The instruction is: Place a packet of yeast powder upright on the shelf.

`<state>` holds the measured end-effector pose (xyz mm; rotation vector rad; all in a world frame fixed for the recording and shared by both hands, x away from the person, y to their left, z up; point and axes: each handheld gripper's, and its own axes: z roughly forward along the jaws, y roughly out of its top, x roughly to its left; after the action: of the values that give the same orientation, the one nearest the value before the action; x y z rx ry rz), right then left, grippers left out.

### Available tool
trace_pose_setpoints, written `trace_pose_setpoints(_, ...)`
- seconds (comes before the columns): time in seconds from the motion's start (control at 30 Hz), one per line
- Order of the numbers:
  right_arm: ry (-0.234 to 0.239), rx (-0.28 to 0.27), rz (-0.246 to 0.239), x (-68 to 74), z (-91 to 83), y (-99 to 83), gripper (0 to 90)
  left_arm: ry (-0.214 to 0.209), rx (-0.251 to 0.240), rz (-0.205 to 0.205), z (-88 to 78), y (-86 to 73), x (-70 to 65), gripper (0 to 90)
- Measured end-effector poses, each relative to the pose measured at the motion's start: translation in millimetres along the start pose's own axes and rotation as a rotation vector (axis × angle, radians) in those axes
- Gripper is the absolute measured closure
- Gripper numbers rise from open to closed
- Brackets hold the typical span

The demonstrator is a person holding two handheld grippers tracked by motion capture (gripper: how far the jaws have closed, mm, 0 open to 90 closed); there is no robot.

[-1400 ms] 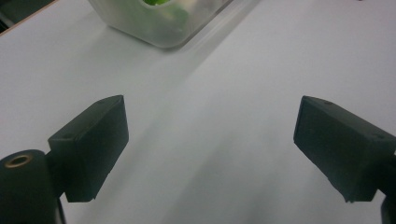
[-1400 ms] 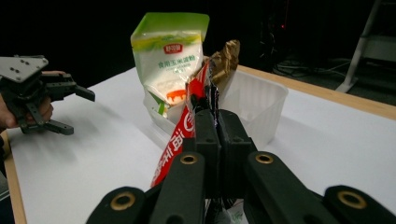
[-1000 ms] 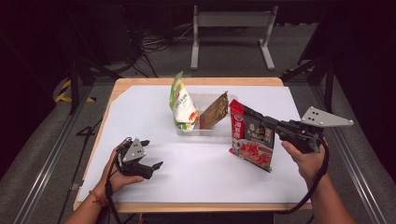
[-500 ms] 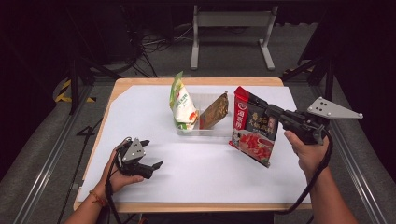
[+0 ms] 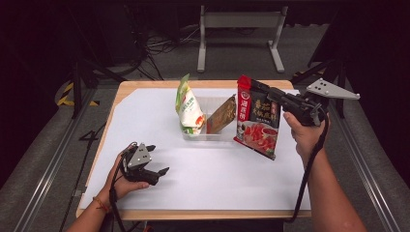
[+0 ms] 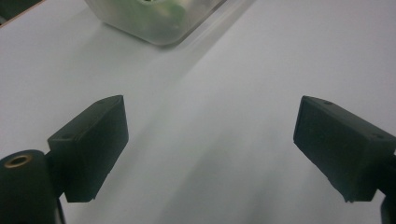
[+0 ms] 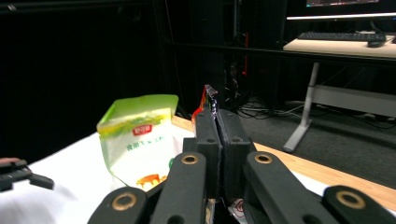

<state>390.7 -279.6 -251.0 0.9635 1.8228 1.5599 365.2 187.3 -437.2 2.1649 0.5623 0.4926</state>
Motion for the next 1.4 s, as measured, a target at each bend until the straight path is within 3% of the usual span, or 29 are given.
trace_pose_setpoints(0.2, -0.004, -0.019, -0.006, 3.1, -3.6, 7.0, 88.6, 0.003, 0.004, -0.002, 0.4, -0.3, 0.1, 10.9)
trace_pose_setpoints(0.67, -0.091, -0.019, 0.022, -4.8, 38.9, 12.1, 88.6, -0.006, -0.005, -0.002, 0.3, 0.2, -0.5, 10.9)
trace_pose_setpoints(0.93, -0.109, -0.031, 0.046, -7.5, 65.5, 15.2, 88.4, -0.001, -0.002, 0.000, 0.2, 0.1, 0.1, 10.9)
trace_pose_setpoints(0.97, -0.129, -0.028, 0.042, -7.6, 68.4, 15.9, 88.4, -0.001, -0.001, 0.001, -0.1, 0.0, 0.2, 10.9)
trace_pose_setpoints(1.03, -0.139, -0.037, 0.070, -9.8, 73.0, 17.0, 88.4, -0.002, -0.006, -0.001, -0.9, -0.2, 0.2, 10.9)
trace_pose_setpoints(1.4, -0.160, -0.101, 0.132, -18.2, 89.5, 30.4, 88.5, 0.008, -0.012, 0.007, -0.6, 2.8, 1.4, 10.9)
